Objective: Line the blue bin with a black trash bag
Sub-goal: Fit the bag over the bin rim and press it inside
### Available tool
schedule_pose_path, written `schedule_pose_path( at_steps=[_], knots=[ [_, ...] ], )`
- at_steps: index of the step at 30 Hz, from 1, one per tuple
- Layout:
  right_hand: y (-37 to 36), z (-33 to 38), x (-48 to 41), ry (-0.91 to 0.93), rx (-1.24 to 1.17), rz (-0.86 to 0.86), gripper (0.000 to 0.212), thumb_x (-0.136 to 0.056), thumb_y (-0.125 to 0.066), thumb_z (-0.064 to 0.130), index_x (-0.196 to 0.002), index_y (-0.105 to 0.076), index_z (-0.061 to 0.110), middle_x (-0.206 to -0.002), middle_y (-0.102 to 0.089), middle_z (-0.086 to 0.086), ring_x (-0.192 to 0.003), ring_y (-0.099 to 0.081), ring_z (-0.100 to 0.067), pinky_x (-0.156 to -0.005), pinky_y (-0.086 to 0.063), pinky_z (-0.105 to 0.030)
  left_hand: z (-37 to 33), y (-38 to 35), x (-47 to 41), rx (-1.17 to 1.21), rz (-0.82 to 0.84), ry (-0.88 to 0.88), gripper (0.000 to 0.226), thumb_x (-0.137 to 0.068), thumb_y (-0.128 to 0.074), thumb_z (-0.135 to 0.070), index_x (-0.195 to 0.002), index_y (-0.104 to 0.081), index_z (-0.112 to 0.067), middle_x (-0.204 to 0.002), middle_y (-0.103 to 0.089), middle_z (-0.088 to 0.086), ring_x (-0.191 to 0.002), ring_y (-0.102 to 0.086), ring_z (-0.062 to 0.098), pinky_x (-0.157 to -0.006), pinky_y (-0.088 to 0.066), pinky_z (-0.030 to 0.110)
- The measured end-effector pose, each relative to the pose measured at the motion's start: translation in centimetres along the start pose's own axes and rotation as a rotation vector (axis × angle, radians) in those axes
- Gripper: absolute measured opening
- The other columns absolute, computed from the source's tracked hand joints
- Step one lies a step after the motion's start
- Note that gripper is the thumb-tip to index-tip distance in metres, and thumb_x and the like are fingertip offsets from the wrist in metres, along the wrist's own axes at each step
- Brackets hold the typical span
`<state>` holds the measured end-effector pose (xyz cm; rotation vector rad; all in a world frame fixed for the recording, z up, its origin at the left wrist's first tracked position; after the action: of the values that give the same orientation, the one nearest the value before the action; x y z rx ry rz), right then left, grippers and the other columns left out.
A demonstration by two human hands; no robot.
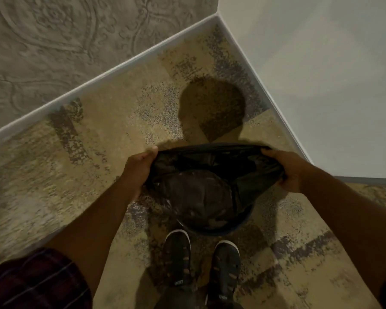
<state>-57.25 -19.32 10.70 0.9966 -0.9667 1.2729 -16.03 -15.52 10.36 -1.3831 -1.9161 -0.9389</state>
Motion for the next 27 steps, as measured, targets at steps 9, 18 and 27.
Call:
schedule_pose_path(
  at_steps=[9, 18, 27],
  knots=[
    [0.9, -0.8, -4.3, 0.004, 0.329, -0.174, 0.037, -0.092, -0.077, 0.034, -0.082, -0.047, 0.015, -0.058, -0.038, -0.006, -0.039, -0.034, -0.016, -0.042, -0.029, -0.022, 2.0, -1.5, -3.9, -0.327, -0.029, -0.046, 0.046, -0.097, -0.072, -0.046, -0.058, -0.063, -0.022, -0.056, -0.061, -0.011, -0.057, -0.057, 0.013, -0.053, -0.041, 0.023],
    [1.6, -2.1, -3.0, 0.135, 0.344, -0.158, 0.023, -0.095, -0.073, 0.034, -0.091, -0.067, 0.012, -0.063, -0.047, -0.007, -0.039, -0.038, -0.015, -0.037, -0.034, -0.021, 1.1, -1.4, -3.3, -0.703, 0.002, -0.374, 0.031, -0.102, -0.067, -0.037, -0.074, -0.074, -0.025, -0.068, -0.068, -0.001, -0.063, -0.064, 0.014, -0.059, -0.045, 0.025],
    [0.9, -1.3, -5.4, 0.039, 0.017, -0.221, 0.015, -0.098, -0.065, 0.030, -0.093, -0.057, 0.019, -0.080, -0.058, -0.007, -0.059, -0.055, -0.021, -0.038, -0.043, -0.020, 3.0, -2.2, -4.9, -0.050, -0.016, 0.153, 0.034, -0.090, -0.078, -0.050, -0.097, -0.077, -0.016, -0.095, -0.081, 0.008, -0.084, -0.078, 0.026, -0.061, -0.059, 0.025]
  ],
)
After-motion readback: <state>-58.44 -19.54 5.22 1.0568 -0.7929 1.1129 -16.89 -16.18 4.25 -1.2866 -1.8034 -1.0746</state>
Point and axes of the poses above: each hand's wrist, its own x-axis away from the middle knuckle, its own y-axis out of the back of the hand, z = x × y, the point moved 10 cm from there along -x, towards the middle knuckle
